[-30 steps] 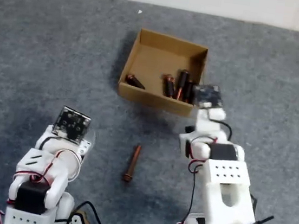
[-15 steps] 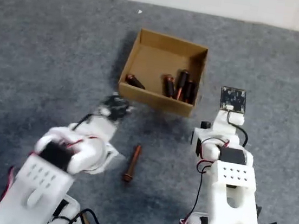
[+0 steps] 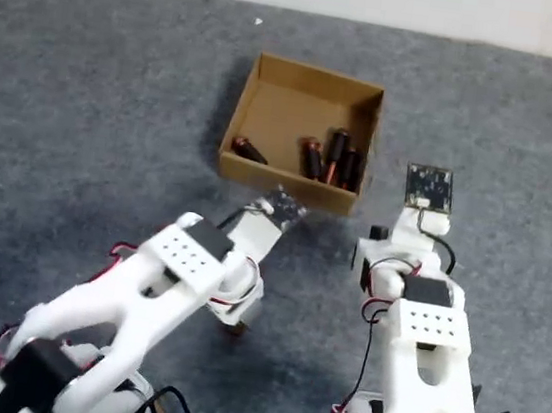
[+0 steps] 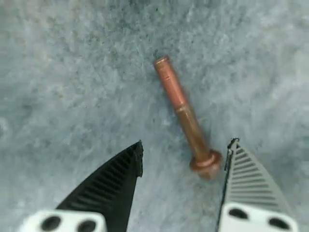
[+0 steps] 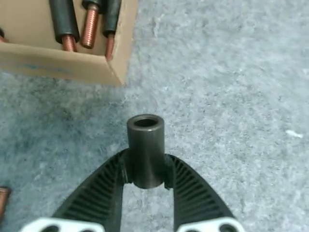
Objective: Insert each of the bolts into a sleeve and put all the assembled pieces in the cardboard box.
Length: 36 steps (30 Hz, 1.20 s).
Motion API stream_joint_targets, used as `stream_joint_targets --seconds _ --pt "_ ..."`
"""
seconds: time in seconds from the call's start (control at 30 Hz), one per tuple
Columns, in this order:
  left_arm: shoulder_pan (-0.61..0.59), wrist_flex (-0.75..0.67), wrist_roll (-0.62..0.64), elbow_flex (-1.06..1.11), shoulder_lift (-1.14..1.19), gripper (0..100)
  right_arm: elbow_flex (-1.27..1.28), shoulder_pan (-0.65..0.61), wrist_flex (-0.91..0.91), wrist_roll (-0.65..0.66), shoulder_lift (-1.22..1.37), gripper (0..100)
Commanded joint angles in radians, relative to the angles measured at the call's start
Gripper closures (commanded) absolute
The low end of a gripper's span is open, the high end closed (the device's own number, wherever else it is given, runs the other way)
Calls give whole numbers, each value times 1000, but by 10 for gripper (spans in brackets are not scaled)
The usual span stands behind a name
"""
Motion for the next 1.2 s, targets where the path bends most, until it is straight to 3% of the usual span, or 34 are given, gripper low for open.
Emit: stream_joint_targets --seconds 0.0,0.23,0.4,0.57,0.77,0.93,1.07,1.17 --pt "18 -80 32 -47 93 749 -8 13 -33 0 -31 993" --pt "19 -120 28 -58 159 994 -8 13 -33 0 -31 993" --pt "2 -78 57 -127 124 993 -8 13 -33 0 -31 993" --pt "-97 17 330 -191 41 994 -7 13 -33 0 -31 993" --pt "-294 18 562 -197 -84 994 -7 13 -33 0 -31 993" --pt "-429 6 954 -153 -134 994 -7 13 -33 0 -31 993" --pt "-449 5 1177 -120 -128 993 -7 13 -33 2 -31 993" --pt "-453 -32 1264 -104 -128 990 -7 13 -33 2 -31 993"
